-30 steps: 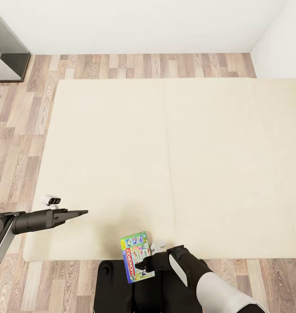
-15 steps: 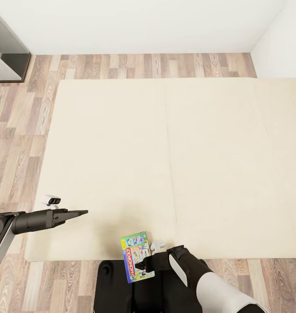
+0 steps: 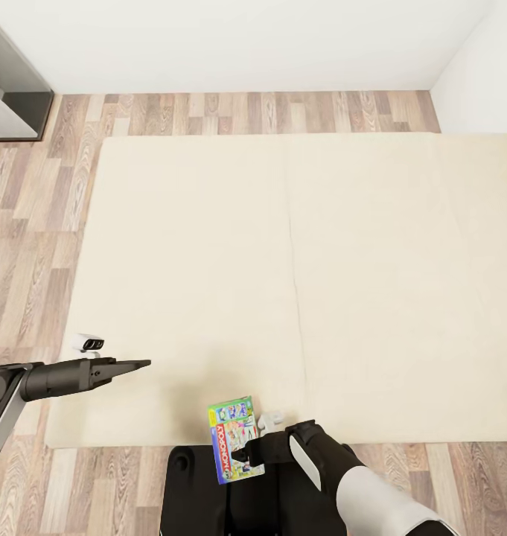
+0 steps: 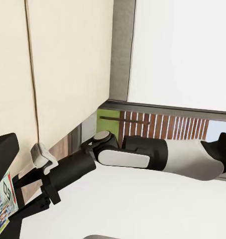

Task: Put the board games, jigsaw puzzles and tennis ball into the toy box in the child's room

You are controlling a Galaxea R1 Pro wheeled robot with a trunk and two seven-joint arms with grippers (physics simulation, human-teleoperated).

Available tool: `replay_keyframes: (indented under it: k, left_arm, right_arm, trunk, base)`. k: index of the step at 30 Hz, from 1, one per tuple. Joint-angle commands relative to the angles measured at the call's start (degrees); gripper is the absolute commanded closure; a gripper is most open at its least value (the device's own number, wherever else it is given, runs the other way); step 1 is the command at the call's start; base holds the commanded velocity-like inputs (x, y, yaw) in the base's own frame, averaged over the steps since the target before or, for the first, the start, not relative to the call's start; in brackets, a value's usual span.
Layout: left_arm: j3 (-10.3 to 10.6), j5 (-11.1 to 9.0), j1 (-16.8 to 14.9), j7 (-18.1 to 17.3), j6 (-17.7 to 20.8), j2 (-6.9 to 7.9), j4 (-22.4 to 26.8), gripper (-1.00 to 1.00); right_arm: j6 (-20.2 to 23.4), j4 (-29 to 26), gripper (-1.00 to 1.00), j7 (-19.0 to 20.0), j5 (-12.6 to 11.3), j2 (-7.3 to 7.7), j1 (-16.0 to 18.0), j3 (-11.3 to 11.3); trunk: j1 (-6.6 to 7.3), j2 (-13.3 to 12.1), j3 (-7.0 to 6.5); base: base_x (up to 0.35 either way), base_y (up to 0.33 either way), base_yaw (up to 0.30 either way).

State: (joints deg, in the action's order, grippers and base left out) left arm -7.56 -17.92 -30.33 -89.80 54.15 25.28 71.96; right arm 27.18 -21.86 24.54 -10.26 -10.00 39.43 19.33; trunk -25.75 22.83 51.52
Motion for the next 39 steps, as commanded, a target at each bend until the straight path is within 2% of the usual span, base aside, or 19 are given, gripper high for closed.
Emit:
replay_keyframes:
  k: [1,39]
  left_arm:
    - [0.0,0.0,0.0,-0.2,0.6,0.03,0.0,-1.00]
    - [0.0,0.0,0.0,-0.2,0.6,0.03,0.0,-1.00]
  right_arm:
    - [0.3,0.0,-1.00,-0.1,-0.5,0.00,0.0,0.2]
    - [0.3,0.0,-1.00,-0.1,-0.5,0.00,0.0,0.2]
  trunk:
    - [-0.03,0.1,0.06]
    - [-0.03,0.1,0.06]
  base:
    - [0.000,0.102,0.000]
    - [0.000,0.063,0.000]
